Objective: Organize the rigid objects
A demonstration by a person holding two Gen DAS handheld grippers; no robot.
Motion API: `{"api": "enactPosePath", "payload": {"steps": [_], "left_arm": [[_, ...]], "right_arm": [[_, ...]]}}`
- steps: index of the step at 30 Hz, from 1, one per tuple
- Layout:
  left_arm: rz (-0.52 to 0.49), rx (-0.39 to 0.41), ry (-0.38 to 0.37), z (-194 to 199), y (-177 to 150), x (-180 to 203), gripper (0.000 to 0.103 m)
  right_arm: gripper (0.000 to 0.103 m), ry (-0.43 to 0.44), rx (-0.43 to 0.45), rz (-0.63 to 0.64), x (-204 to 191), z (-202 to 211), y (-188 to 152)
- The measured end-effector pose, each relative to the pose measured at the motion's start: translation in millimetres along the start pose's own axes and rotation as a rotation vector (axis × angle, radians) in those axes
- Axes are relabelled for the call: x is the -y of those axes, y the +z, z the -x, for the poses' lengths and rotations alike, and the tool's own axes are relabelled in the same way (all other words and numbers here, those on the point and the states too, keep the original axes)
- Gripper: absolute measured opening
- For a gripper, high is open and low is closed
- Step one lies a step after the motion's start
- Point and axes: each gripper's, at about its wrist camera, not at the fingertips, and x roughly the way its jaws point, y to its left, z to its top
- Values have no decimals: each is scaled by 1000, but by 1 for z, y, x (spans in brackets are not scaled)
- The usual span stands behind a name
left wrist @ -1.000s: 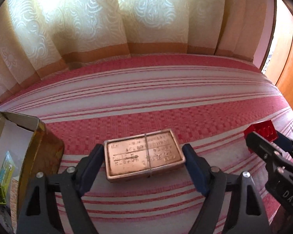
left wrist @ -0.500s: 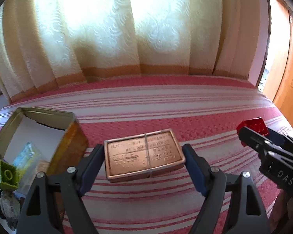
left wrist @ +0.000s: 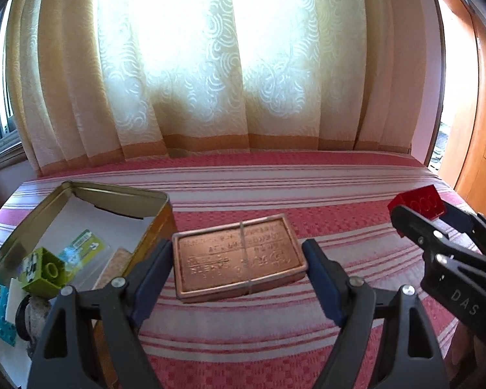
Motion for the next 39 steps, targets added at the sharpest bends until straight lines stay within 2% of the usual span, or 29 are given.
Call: {"api": "enactPosePath", "payload": {"steps": [22,39], "left_arm": [[-5,82,18,33,-13,-8,81],[21,102,21,47,-18,-22,81]], "right_arm": [[67,23,85,20,-12,29,-7],[67,27,128,42,-23,51,-14]]}}
